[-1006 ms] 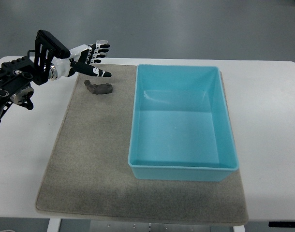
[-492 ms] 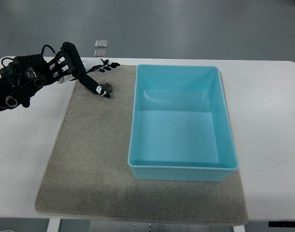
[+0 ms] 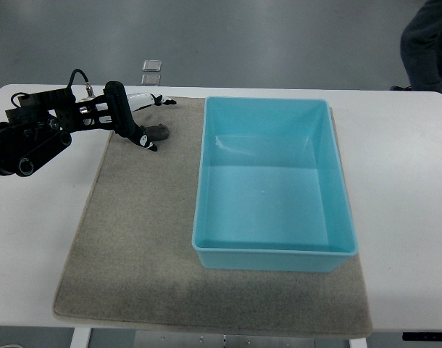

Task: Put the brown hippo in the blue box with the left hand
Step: 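Lower the left hand onto the brown hippo and close the fingers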

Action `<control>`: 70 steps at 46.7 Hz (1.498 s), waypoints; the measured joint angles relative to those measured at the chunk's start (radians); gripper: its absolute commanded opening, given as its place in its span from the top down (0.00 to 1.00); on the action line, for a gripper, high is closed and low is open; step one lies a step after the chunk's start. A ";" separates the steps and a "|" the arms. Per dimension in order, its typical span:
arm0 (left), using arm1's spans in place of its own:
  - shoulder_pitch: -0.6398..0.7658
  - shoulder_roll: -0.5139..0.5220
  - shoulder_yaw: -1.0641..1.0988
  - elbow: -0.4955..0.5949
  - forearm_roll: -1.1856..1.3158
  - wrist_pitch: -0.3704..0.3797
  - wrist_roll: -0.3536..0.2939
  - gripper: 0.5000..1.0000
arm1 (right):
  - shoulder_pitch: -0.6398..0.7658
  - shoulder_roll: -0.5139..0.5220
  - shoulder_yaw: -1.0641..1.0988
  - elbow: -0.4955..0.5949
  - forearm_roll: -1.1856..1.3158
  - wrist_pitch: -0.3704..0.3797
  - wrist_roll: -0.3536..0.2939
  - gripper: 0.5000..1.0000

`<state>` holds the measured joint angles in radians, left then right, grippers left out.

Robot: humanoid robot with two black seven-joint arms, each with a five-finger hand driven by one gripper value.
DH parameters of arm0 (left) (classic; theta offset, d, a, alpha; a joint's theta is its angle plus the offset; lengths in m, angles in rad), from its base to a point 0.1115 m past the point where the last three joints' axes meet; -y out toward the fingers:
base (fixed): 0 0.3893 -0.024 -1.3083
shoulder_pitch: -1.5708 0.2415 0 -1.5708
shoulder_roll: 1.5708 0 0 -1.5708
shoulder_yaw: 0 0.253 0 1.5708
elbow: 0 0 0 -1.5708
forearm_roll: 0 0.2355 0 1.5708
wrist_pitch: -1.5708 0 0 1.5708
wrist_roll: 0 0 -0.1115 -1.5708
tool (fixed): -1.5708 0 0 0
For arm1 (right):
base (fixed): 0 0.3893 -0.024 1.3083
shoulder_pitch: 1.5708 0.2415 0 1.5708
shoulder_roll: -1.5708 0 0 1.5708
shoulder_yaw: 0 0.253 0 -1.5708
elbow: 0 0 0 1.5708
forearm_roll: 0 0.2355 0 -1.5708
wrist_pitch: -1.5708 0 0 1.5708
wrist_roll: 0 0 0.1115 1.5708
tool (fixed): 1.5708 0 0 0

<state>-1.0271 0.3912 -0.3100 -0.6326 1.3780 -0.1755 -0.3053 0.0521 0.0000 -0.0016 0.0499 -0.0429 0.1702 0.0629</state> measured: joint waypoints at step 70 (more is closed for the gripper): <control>-0.065 0.028 0.063 0.003 0.089 -0.036 -0.045 0.07 | 0.000 0.000 0.000 0.000 0.000 0.000 0.000 0.13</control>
<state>-1.0919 0.4188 -0.2469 -0.6294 1.4668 -0.2120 -0.3499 0.0522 0.0000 -0.0011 0.0498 -0.0429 0.1702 0.0629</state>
